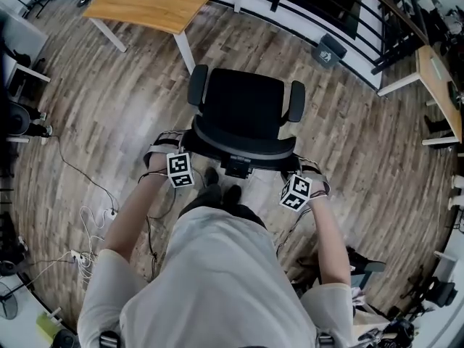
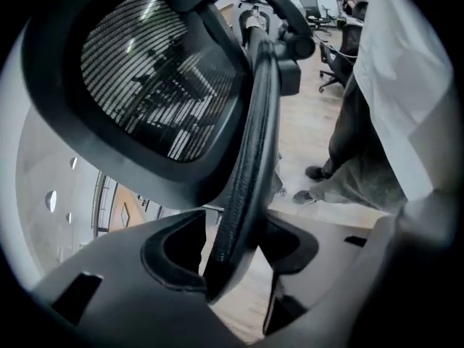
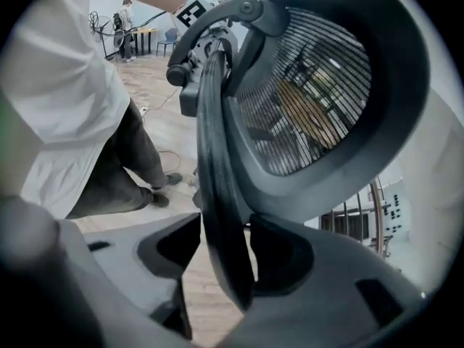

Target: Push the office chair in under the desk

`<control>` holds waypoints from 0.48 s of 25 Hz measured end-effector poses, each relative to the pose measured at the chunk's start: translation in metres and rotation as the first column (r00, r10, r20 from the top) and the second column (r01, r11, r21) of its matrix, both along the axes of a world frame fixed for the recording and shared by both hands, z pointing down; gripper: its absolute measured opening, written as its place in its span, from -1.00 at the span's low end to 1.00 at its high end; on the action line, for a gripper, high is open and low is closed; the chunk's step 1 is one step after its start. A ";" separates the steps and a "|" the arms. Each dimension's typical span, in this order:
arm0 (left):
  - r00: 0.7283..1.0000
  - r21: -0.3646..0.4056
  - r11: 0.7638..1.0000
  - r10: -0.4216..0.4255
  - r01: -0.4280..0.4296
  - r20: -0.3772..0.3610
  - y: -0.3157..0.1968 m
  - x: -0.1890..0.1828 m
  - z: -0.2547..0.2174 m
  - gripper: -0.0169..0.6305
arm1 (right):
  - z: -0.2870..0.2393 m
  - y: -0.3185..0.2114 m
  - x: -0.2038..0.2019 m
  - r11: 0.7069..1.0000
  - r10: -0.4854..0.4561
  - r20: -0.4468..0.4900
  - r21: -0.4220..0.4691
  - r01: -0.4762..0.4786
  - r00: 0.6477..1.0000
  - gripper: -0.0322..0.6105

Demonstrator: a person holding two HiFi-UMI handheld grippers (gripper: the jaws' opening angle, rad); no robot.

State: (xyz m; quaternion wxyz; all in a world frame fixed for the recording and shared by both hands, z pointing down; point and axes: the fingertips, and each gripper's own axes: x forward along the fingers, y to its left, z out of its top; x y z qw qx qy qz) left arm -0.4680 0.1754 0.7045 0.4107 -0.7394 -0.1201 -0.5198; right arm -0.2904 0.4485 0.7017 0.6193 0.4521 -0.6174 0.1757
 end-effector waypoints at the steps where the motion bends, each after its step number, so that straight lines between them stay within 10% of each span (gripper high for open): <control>1: 1.000 0.006 1.000 0.022 -0.023 0.018 -0.002 0.001 0.003 -0.35 | 0.004 -0.002 0.002 1.000 -0.006 -0.022 -0.008 0.006 1.000 -0.25; 12: 0.973 0.038 0.976 0.209 -0.213 0.095 -0.009 0.005 0.024 -0.74 | 0.018 -0.010 0.003 0.997 -0.060 -0.113 -0.049 0.055 0.992 -0.56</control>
